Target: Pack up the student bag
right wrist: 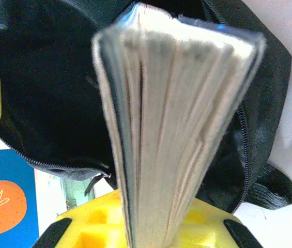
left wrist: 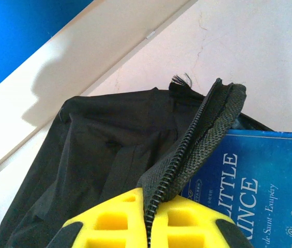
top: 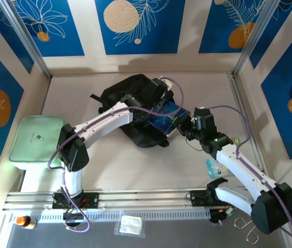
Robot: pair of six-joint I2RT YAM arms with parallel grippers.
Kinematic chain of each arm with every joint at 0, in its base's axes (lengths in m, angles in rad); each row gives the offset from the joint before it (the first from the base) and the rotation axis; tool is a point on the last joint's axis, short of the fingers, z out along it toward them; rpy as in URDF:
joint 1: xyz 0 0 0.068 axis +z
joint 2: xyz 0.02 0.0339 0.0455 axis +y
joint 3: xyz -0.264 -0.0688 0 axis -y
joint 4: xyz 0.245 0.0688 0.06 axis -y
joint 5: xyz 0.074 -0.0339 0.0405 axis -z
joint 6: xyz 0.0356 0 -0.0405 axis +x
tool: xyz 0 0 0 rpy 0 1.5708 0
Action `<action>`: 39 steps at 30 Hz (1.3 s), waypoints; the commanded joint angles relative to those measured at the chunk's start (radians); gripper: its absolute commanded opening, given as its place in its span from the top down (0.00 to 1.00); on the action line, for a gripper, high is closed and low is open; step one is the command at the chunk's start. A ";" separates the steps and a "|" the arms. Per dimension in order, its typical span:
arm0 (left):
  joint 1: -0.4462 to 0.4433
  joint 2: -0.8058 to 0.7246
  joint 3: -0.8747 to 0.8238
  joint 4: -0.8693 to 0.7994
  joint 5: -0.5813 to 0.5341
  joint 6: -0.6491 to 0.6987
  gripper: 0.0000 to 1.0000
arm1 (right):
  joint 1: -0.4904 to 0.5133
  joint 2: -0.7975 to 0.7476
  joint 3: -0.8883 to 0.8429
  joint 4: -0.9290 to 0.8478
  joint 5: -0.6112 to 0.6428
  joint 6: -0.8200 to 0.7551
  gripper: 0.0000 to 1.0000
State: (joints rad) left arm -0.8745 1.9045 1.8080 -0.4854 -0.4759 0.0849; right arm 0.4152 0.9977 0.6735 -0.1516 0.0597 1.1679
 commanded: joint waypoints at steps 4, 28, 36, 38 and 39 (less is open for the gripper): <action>0.003 -0.076 0.009 0.091 0.006 -0.005 1.00 | 0.010 0.082 0.040 0.148 -0.092 0.028 0.94; 0.006 -0.075 0.017 0.120 0.112 -0.081 1.00 | 0.024 0.818 0.361 0.373 0.001 0.174 0.90; 0.016 -0.053 0.046 0.104 0.117 -0.133 1.00 | 0.042 0.820 0.376 0.307 0.046 0.191 0.63; 0.016 -0.047 0.045 0.109 0.118 -0.141 1.00 | 0.037 0.776 0.339 0.314 0.032 0.190 0.55; 0.018 -0.046 0.044 0.113 0.118 -0.144 0.99 | 0.033 0.750 0.314 0.322 0.019 0.188 0.53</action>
State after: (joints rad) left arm -0.8612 1.8866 1.8072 -0.4530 -0.3756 -0.0265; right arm 0.4473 1.8244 1.0302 0.1894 0.0818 1.3499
